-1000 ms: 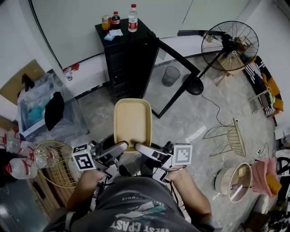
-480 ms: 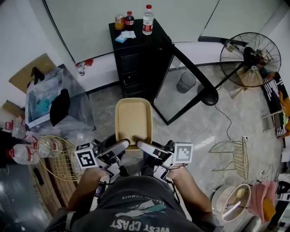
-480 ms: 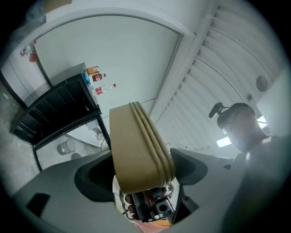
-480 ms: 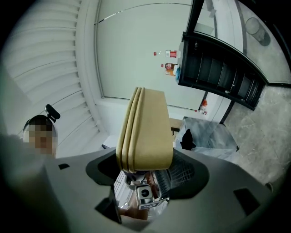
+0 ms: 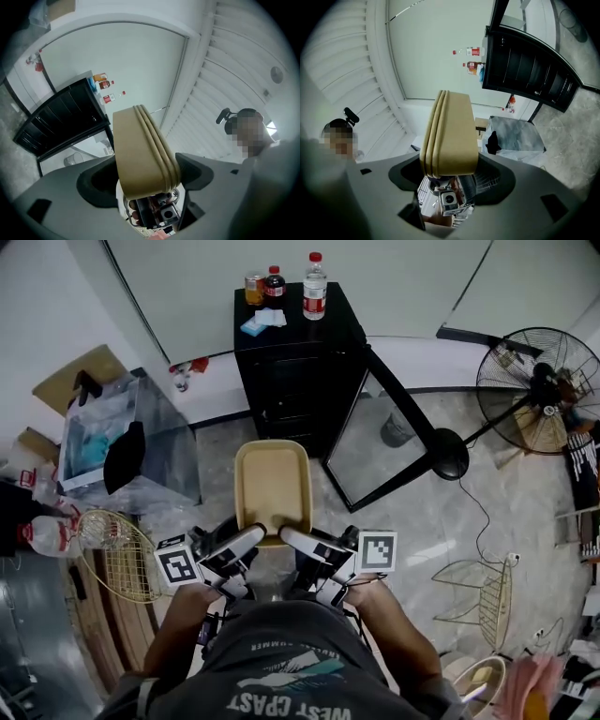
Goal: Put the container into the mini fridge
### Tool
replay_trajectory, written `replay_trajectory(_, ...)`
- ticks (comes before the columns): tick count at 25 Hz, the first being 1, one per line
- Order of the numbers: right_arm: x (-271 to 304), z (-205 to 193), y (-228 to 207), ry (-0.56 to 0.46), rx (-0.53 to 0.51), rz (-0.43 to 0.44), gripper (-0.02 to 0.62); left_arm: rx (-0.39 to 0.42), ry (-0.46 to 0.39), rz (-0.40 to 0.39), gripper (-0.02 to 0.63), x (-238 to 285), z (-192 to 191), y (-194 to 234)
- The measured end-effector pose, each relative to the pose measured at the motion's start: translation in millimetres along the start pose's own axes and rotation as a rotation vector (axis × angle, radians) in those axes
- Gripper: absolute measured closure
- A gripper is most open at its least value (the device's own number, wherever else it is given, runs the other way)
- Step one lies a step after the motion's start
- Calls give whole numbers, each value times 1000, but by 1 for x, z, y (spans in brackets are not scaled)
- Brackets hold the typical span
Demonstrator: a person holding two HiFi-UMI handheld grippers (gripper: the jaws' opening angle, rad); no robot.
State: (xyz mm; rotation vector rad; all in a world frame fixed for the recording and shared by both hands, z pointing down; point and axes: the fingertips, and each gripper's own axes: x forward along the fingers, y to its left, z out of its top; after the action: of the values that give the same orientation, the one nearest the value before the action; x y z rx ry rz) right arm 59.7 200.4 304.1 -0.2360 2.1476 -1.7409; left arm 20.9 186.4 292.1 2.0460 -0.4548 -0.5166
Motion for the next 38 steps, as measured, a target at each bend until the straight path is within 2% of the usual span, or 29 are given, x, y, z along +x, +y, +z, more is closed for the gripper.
replay_trajectory(9, -23, 34, -7, 23, 16, 28, 284, 14, -27, 31, 219, 39, -4, 11)
replay_trajectory(22, -24, 67, -22, -61, 23, -8, 285, -20, 38, 8, 219, 66, 12, 35)
replay_trajectory(38, 32, 123, -48, -229, -2, -94, 285, -89, 150, -90, 219, 79, 83, 83)
